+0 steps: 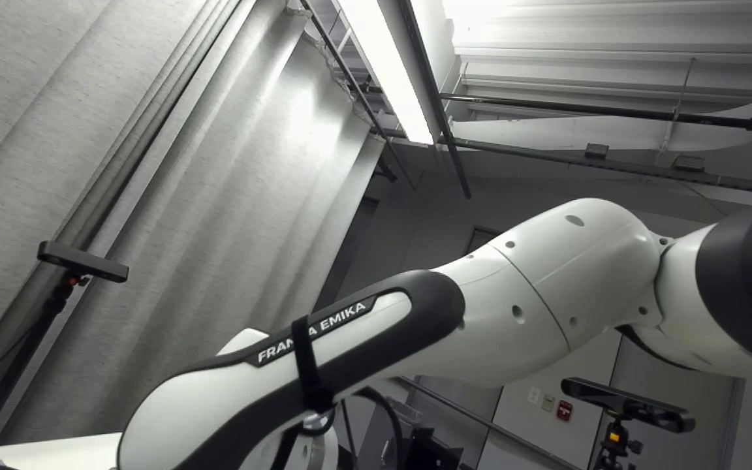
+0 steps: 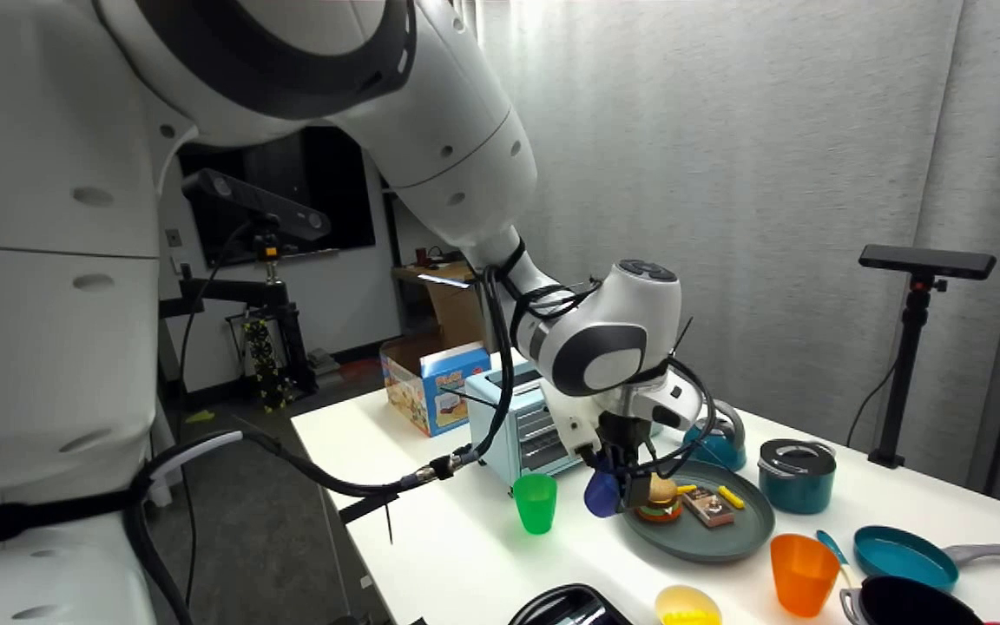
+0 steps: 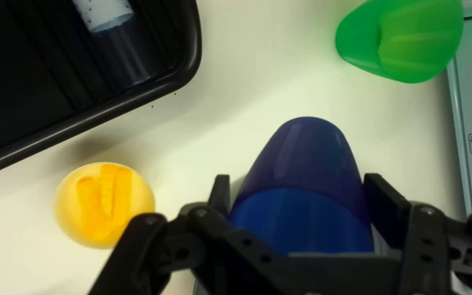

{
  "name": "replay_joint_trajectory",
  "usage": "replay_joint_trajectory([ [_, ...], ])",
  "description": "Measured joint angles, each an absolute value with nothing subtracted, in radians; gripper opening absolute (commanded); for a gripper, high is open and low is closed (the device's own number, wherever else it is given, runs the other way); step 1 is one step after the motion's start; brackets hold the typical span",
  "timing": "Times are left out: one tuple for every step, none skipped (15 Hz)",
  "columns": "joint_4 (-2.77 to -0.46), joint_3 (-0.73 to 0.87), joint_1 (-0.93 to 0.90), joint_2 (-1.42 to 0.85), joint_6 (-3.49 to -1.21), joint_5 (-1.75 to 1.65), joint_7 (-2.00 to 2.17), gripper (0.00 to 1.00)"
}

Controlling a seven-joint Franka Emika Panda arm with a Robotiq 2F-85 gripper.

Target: Pick up the blue cup and pour its contents in the white bowl

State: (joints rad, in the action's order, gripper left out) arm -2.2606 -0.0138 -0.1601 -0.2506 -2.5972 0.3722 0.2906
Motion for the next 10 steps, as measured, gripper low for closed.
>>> replay_joint_trajectory([
  [-2.259,-0.013,-0.17,-0.253,-2.597,0.302,0.338,0.56],
  [-2.258,-0.012,-0.18,-0.254,-2.598,0.236,0.384,0.56],
  [-2.257,-0.01,-0.19,-0.256,-2.598,0.175,0.43,0.56],
  [-2.256,-0.007,-0.2,-0.258,-2.598,0.117,0.476,0.56],
  [-2.255,-0.003,-0.21,-0.261,-2.598,0.064,0.52,0.56],
  [-2.254,0.0,-0.22,-0.264,-2.598,0.019,0.563,0.56],
  [-2.253,0.004,-0.23,-0.268,-2.598,-0.024,0.602,0.56],
  [-2.253,0.008,-0.239,-0.272,-2.599,-0.061,0.64,0.56],
  [-2.253,0.011,-0.247,-0.277,-2.601,-0.093,0.672,0.56],
  [-2.253,0.012,-0.253,-0.282,-2.605,-0.117,0.699,0.56],
])
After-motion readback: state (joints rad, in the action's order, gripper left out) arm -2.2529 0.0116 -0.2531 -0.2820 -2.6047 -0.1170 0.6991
